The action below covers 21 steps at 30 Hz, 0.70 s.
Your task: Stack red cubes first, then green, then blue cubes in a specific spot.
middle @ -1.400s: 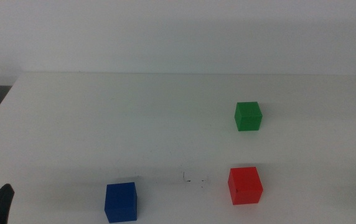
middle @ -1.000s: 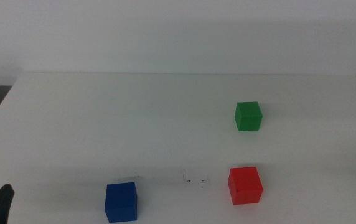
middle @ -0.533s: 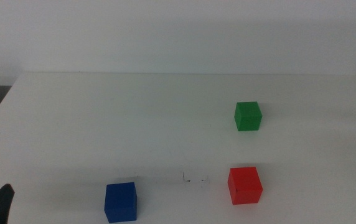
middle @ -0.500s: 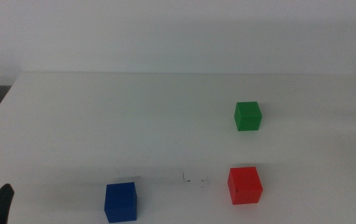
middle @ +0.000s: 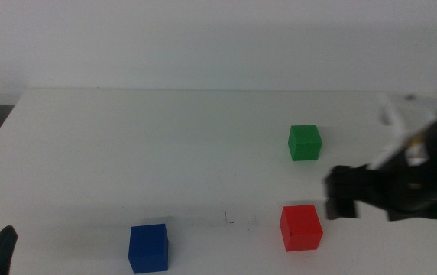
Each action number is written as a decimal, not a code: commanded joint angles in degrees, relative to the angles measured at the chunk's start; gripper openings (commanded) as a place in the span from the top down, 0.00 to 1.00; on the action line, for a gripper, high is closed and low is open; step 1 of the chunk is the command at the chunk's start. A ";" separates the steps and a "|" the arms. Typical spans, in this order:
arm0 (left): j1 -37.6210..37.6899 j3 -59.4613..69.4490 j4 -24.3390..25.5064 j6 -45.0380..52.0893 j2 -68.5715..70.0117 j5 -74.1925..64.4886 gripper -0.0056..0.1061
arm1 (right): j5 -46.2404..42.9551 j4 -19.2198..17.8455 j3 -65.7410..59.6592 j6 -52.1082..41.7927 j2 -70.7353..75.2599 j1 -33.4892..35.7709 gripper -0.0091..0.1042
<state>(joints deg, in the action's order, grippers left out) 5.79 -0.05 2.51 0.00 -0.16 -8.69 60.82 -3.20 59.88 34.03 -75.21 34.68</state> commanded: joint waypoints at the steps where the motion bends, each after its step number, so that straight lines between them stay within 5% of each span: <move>1: -0.03 0.05 0.03 0.00 0.16 0.71 0.11 | -1.05 -3.73 2.01 4.20 -5.32 2.57 0.10; 5: -0.03 0.05 0.03 0.00 0.16 0.71 0.11 | -2.54 -8.18 4.82 8.83 -13.71 5.96 0.10; 15: -0.03 0.05 0.03 0.00 0.16 0.71 0.11 | -6.98 -8.46 7.20 10.09 -22.54 6.96 0.10; 21: -0.03 0.05 0.03 0.00 0.16 0.71 0.11 | -8.11 -11.75 7.20 12.65 -25.54 6.60 0.10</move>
<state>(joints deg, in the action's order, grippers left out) 5.79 -0.05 2.51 0.00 -0.16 -8.69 52.87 -13.02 66.64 45.87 -100.24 41.60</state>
